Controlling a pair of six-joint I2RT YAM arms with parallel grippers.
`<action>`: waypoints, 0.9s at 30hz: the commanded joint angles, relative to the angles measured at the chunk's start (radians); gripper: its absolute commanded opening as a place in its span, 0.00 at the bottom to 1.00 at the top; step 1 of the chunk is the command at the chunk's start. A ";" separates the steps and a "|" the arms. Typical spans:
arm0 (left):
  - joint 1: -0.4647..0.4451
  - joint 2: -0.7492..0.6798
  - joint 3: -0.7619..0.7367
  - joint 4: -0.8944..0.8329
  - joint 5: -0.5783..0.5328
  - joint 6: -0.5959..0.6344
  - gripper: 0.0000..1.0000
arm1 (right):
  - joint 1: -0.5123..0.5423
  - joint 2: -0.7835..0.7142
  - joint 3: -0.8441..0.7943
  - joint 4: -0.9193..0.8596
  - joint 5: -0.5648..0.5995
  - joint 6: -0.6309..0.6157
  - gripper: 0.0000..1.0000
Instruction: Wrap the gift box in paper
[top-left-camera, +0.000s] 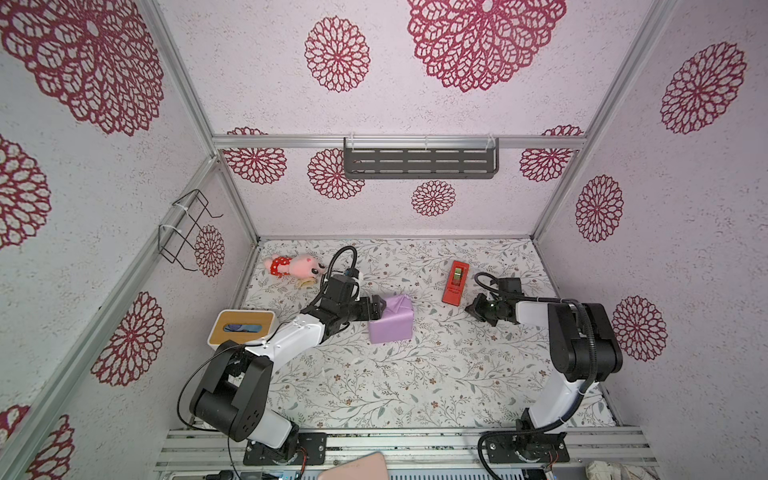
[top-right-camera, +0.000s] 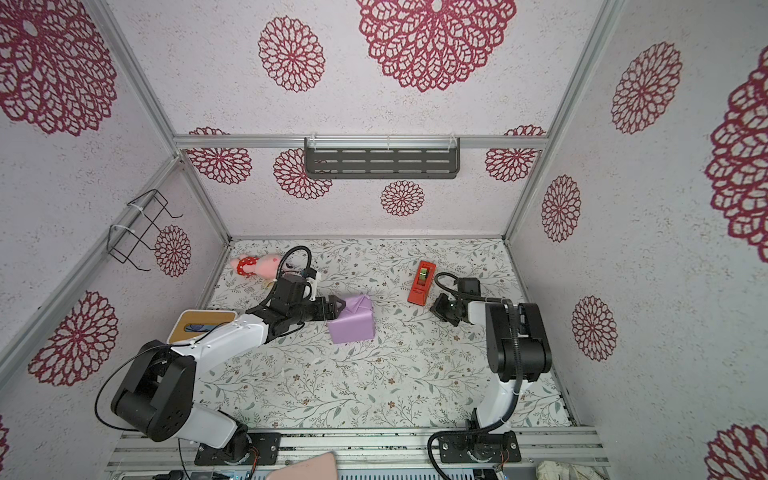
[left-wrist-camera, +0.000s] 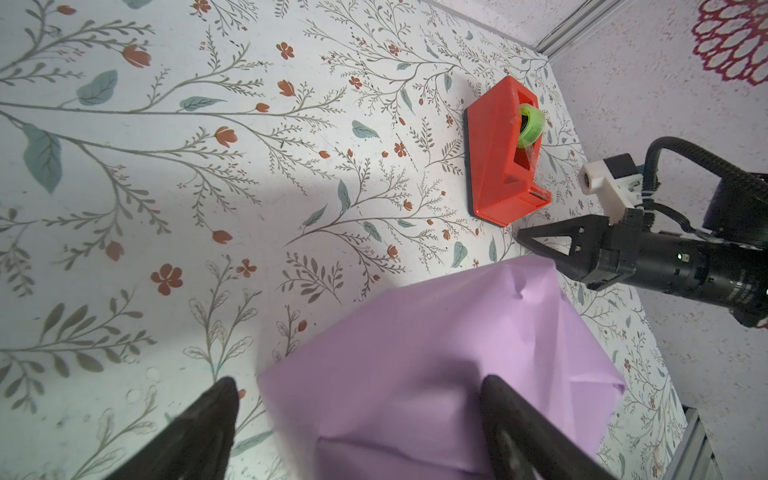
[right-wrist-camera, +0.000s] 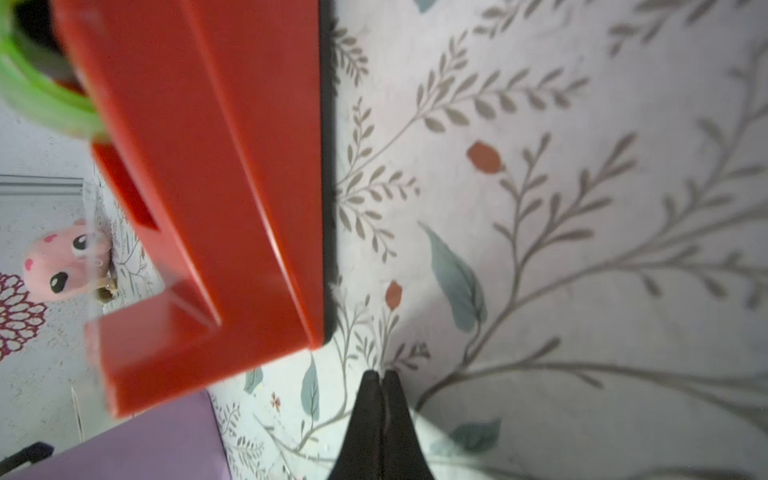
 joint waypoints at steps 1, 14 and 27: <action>-0.001 0.047 -0.022 -0.127 -0.044 0.031 0.92 | 0.066 -0.246 -0.040 -0.023 -0.089 -0.037 0.00; -0.003 0.043 -0.025 -0.127 -0.050 0.028 0.93 | 0.571 -0.277 0.173 -0.008 -0.103 0.005 0.00; -0.003 0.045 -0.014 -0.128 -0.044 0.027 0.92 | 0.600 -0.121 0.274 -0.036 -0.077 -0.056 0.00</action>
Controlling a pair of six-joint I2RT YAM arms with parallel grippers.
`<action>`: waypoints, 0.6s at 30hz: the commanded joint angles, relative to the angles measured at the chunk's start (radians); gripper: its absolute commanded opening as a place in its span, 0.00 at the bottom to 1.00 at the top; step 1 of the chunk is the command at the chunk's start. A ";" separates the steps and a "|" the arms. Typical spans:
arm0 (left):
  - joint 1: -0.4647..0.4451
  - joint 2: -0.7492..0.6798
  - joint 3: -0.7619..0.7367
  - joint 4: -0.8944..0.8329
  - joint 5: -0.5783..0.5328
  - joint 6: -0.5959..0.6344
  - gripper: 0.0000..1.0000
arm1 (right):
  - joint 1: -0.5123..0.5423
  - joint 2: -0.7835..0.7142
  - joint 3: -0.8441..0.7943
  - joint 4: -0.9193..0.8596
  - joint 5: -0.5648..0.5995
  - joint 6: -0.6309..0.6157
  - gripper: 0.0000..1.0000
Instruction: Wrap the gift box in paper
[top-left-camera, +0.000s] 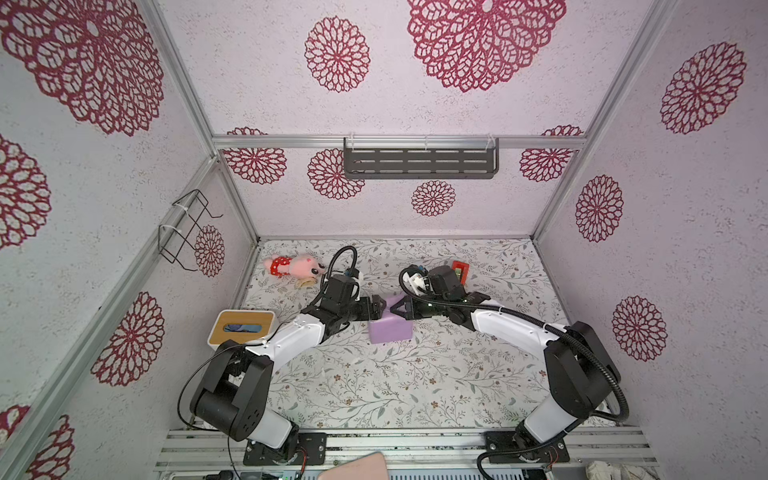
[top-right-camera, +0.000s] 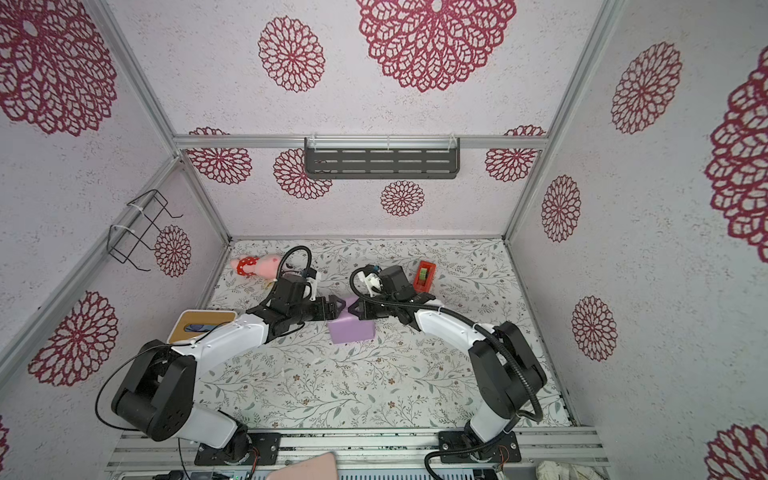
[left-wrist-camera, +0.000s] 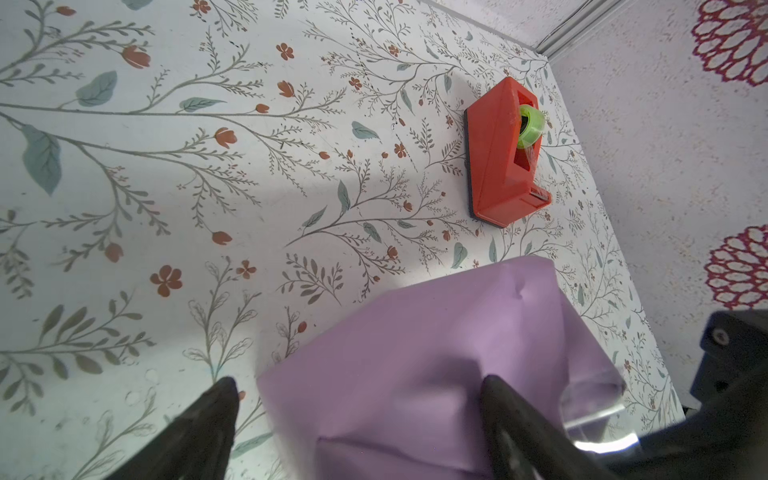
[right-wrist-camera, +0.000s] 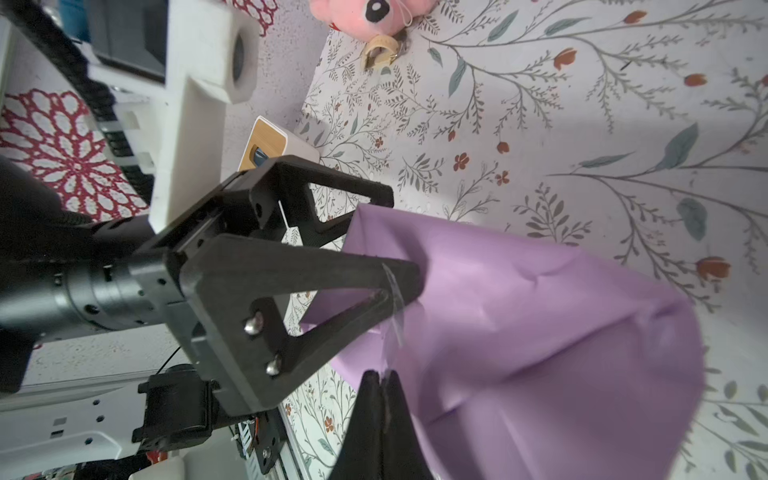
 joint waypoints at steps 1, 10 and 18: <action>-0.003 0.043 -0.017 -0.131 -0.041 0.026 0.92 | 0.000 -0.002 0.033 0.009 0.014 -0.031 0.00; -0.003 0.038 -0.023 -0.135 -0.044 0.027 0.92 | -0.013 0.012 0.050 0.019 0.000 -0.037 0.00; -0.003 0.036 -0.024 -0.133 -0.043 0.029 0.92 | -0.012 0.033 0.040 -0.038 0.040 -0.113 0.00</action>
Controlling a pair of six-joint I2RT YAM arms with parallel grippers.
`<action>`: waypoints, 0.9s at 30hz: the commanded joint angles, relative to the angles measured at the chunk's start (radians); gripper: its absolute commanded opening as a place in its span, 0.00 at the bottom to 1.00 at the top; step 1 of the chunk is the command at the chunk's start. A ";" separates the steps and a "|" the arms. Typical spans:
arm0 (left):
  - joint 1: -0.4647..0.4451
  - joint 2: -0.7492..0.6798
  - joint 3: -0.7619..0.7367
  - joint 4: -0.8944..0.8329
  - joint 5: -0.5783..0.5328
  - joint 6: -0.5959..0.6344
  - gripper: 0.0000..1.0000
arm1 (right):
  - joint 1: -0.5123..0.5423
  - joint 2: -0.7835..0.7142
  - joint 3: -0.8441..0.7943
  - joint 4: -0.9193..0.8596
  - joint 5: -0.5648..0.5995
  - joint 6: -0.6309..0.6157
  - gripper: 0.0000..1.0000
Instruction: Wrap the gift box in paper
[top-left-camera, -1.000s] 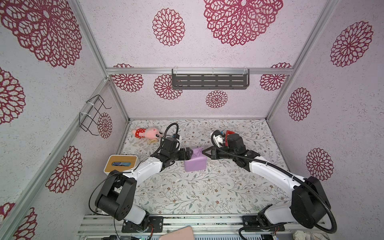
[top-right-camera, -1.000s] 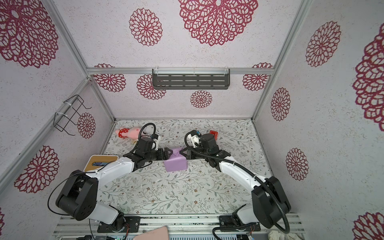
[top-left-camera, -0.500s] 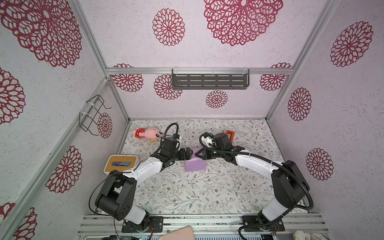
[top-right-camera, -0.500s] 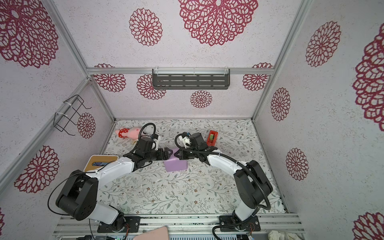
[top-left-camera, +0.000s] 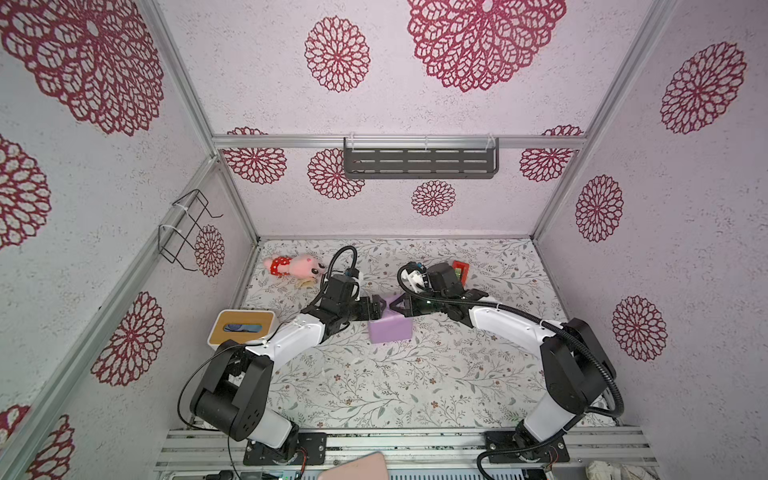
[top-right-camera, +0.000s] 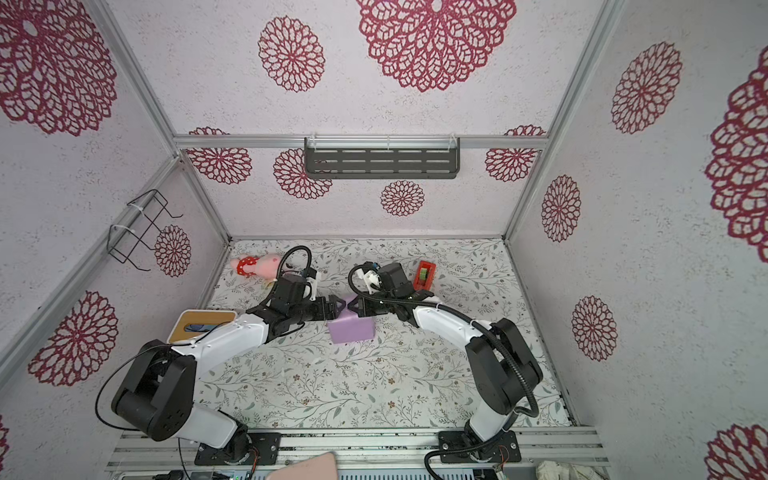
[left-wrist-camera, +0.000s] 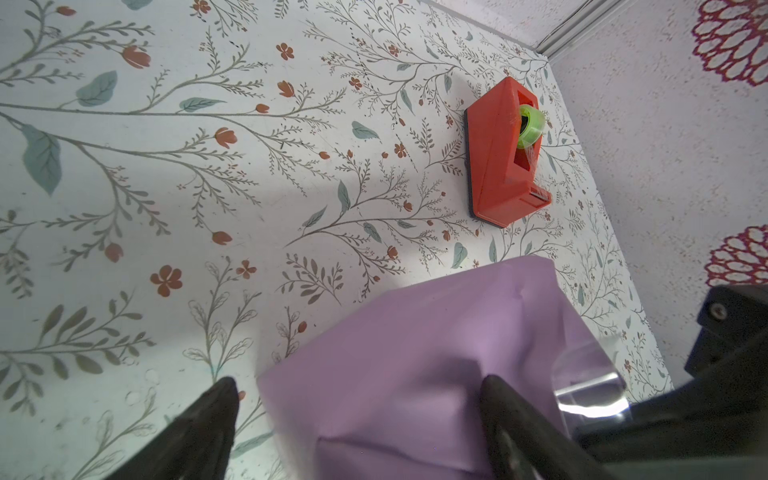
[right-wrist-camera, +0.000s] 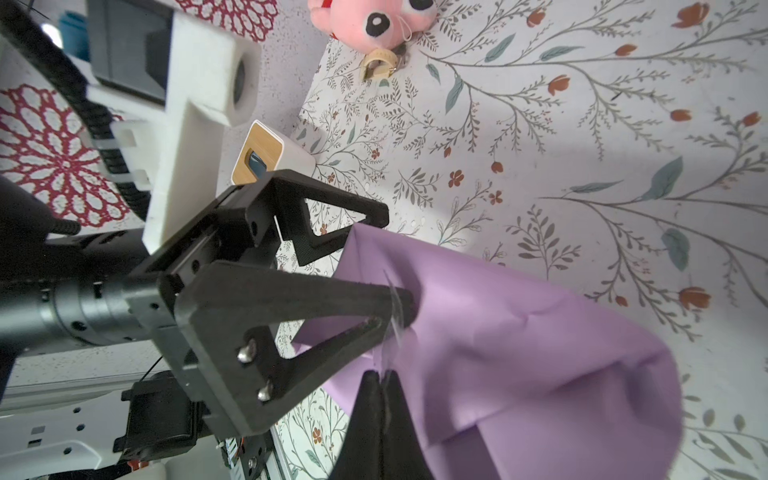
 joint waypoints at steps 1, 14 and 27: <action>-0.003 0.037 -0.024 -0.131 -0.043 0.029 0.92 | -0.004 0.011 0.004 -0.038 0.040 -0.078 0.00; -0.003 0.042 -0.029 -0.128 -0.035 0.028 0.92 | 0.021 0.002 -0.083 -0.085 0.199 -0.375 0.04; -0.003 0.050 -0.024 -0.123 -0.025 0.024 0.92 | 0.054 -0.038 -0.223 0.008 0.377 -0.491 0.29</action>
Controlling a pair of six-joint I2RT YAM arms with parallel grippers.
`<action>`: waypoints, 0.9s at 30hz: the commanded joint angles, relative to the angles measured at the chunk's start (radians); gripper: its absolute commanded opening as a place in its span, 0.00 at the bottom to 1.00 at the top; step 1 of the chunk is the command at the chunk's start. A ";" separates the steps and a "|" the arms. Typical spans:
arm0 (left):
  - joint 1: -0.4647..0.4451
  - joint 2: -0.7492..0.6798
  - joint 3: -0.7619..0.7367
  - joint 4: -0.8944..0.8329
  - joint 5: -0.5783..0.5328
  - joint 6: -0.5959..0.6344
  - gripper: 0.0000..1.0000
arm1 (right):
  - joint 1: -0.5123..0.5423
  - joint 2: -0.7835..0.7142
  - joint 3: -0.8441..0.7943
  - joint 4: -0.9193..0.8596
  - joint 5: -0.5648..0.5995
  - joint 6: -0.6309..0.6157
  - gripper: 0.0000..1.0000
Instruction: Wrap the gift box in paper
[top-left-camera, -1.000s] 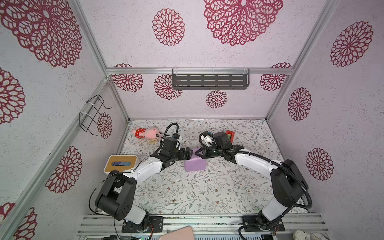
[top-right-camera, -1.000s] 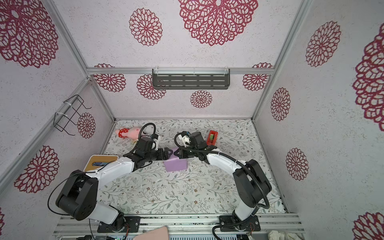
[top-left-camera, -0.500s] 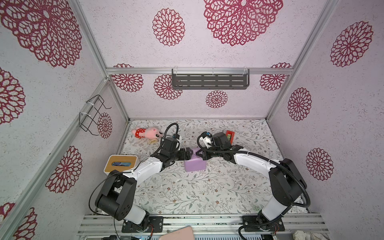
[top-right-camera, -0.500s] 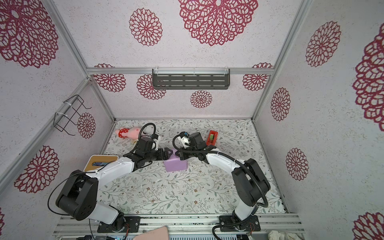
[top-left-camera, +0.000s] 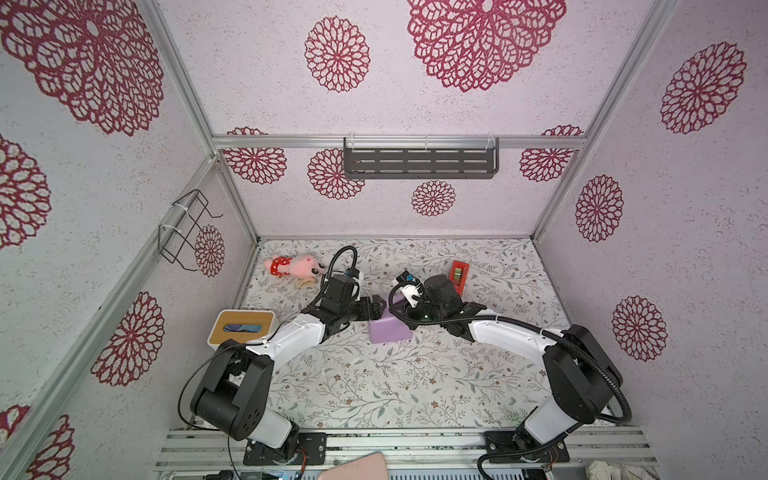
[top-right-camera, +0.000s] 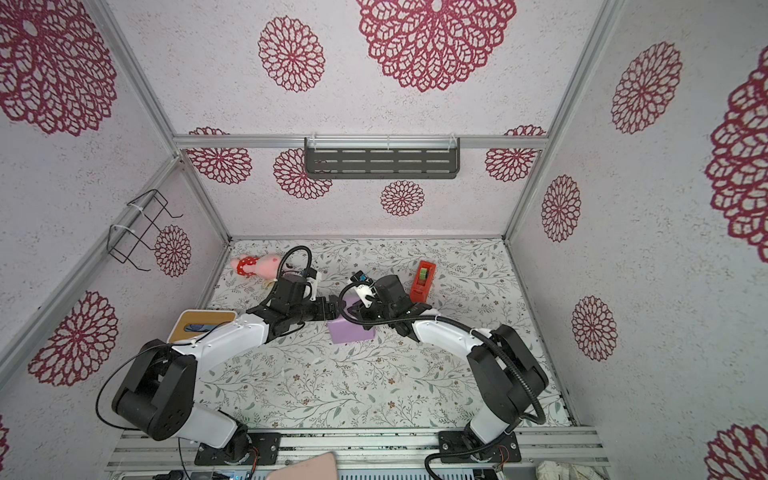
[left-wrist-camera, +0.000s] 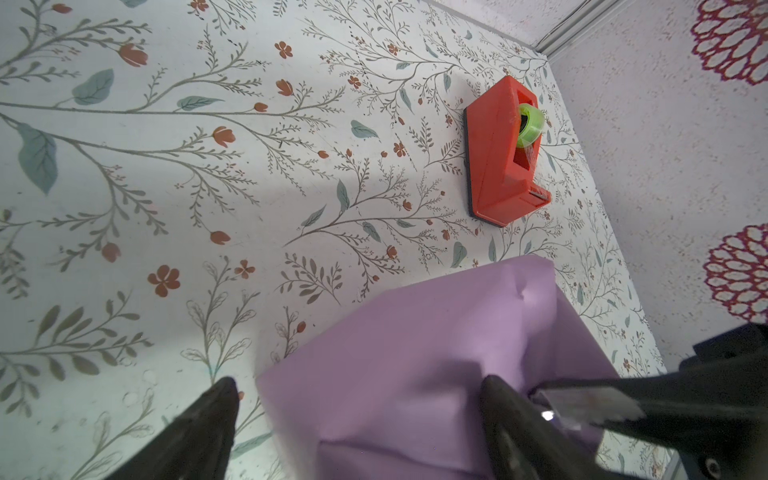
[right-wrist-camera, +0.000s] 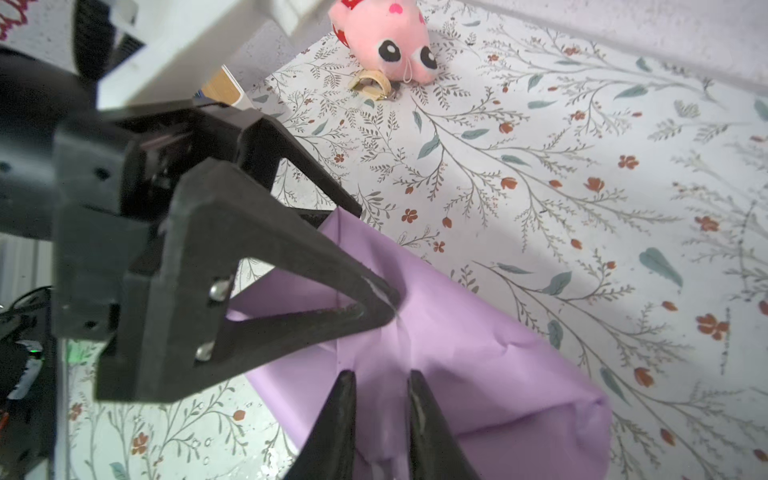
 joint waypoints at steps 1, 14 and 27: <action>-0.003 0.047 -0.024 -0.129 -0.030 0.025 0.92 | -0.013 0.017 -0.081 -0.147 0.142 -0.052 0.30; -0.003 0.054 -0.023 -0.129 -0.027 0.027 0.92 | -0.013 -0.001 -0.040 -0.144 0.124 -0.019 0.50; -0.003 0.054 -0.035 -0.117 -0.023 0.029 0.92 | -0.023 -0.026 0.051 -0.095 0.063 0.150 0.91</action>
